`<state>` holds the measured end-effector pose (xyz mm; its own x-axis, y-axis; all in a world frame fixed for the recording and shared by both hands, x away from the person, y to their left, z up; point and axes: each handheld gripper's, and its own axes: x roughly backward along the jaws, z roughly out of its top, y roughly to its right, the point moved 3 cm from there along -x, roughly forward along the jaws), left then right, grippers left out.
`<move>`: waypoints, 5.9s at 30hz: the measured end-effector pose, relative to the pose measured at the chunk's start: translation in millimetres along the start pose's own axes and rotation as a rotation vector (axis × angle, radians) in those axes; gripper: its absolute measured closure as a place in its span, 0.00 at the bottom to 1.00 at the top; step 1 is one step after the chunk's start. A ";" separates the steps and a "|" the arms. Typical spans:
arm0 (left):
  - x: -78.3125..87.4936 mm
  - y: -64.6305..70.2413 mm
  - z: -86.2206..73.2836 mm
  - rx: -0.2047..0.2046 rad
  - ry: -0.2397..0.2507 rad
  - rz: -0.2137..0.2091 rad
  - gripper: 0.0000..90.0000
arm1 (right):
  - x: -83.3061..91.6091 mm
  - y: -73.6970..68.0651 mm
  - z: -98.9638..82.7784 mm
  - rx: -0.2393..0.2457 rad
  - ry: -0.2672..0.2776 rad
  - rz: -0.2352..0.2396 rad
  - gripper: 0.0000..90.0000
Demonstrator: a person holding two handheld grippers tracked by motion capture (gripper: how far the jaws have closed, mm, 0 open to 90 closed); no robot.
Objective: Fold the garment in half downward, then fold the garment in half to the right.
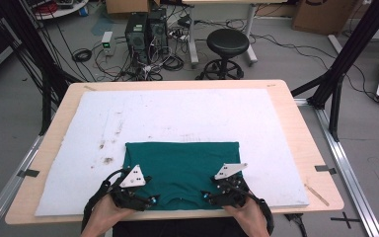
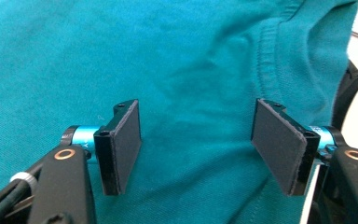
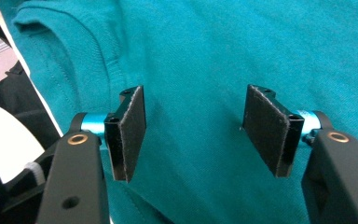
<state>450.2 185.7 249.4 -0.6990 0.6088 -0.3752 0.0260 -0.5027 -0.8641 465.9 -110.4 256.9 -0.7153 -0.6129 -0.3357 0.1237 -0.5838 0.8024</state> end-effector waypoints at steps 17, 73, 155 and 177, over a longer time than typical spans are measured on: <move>59.4 -48.1 -12.7 0.184 0.215 0.133 0.33 | 42.9 47.9 2.4 -0.175 0.226 -0.070 0.33; 47.3 -14.5 -47.3 0.330 0.198 0.368 0.33 | 44.6 53.2 13.2 -0.169 0.227 -0.081 0.34; 39.3 -2.4 -72.4 0.373 0.267 0.195 0.91 | -174.5 -19.6 218.9 0.121 -0.008 0.182 0.43; 38.8 -1.0 -73.2 0.374 0.274 0.203 0.91 | -202.6 -25.8 221.5 0.084 -0.032 0.187 0.64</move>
<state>475.4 254.8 211.2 -0.4920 0.5892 -0.6409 -0.1507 -0.7827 -0.6039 455.2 146.8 413.5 -0.7070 -0.6884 -0.1621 0.1995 -0.4141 0.8881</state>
